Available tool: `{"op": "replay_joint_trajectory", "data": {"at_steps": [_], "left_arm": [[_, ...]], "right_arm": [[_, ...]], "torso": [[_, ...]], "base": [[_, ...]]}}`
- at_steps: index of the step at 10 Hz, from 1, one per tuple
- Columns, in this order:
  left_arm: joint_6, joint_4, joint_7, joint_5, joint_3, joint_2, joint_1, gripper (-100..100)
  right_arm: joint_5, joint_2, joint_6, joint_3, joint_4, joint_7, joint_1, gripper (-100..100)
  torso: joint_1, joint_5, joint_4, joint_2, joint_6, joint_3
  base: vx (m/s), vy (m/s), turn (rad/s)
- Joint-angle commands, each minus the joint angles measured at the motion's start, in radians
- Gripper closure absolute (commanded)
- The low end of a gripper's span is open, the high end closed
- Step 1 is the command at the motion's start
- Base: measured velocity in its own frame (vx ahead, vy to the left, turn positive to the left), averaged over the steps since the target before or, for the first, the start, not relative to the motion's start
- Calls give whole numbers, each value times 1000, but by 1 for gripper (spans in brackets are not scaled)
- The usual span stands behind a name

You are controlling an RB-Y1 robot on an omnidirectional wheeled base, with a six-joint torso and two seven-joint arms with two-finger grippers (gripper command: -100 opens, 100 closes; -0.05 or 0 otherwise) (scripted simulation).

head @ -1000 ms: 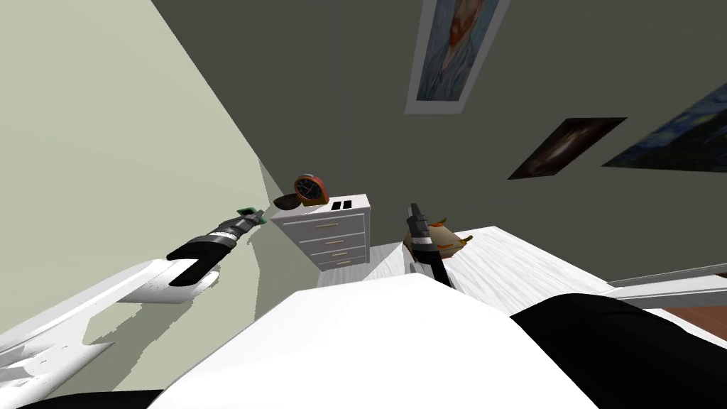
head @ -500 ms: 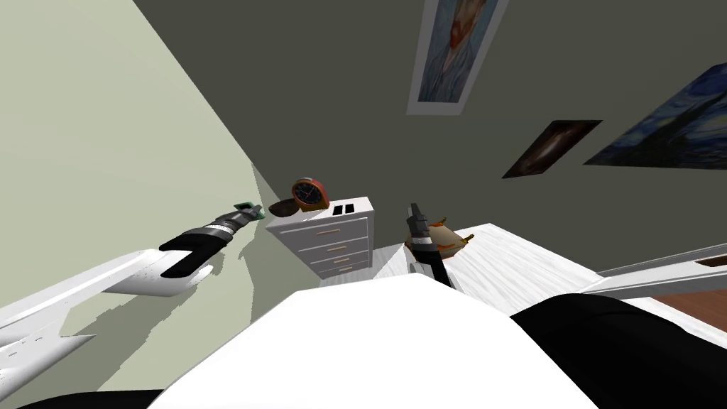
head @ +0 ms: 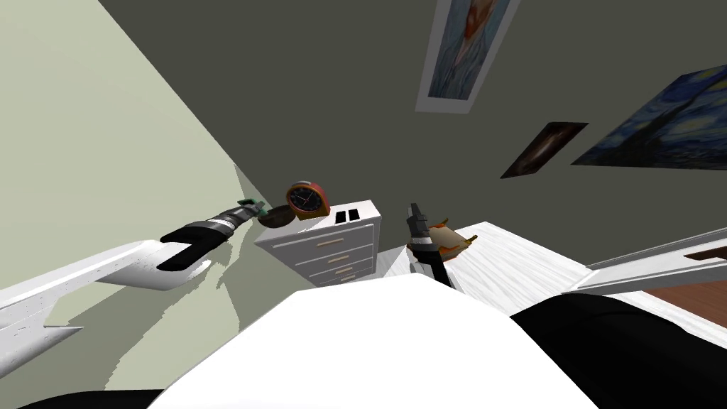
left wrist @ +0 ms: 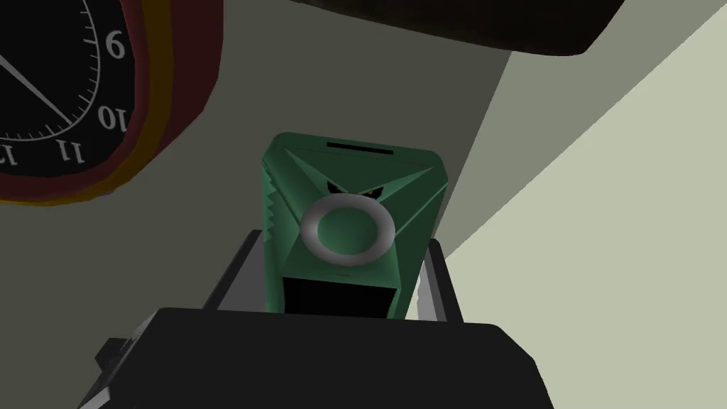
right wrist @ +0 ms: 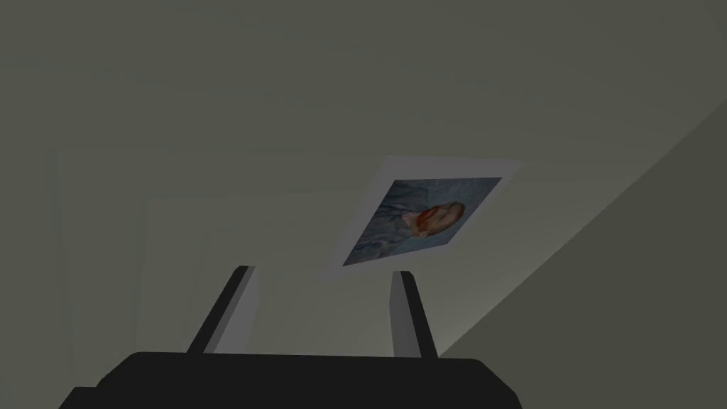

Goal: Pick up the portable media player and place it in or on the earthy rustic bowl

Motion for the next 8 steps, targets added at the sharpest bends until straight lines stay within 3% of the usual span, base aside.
{"op": "replay_joint_trajectory", "data": {"at_steps": [1, 2, 3, 7, 8], "left_arm": [[4, -6, 18, 25, 8, 31, 10, 100], [5, -6, 10, 17, 6, 21, 7, 100], [5, -7, 12, 18, 8, 24, 7, -100], [5, -7, 12, 18, 8, 24, 6, -100], [5, -7, 12, 18, 8, 24, 6, 0]], "right_arm": [[0, 0, 0, 0, 0, 0, 0, 0], [0, 0, 0, 0, 0, 0, 0, 0], [0, 0, 0, 0, 0, 0, 0, 0], [0, 0, 0, 0, 0, 0, 0, 0], [0, 0, 0, 0, 0, 0, 0, 0]], "torso": [[0, 0, 0, 0, 0, 0], [-1, 0, 0, -1, 0, 0], [-4, 0, 0, 4, -2, 2], [-9, -1, 3, 12, -2, 7], [-9, -1, 3, 12, -2, 7]], "base": [[164, 116, -93], [82, 54, -35], [15, 11, -3], [2, 1, 0], [0, 0, 0]]}}
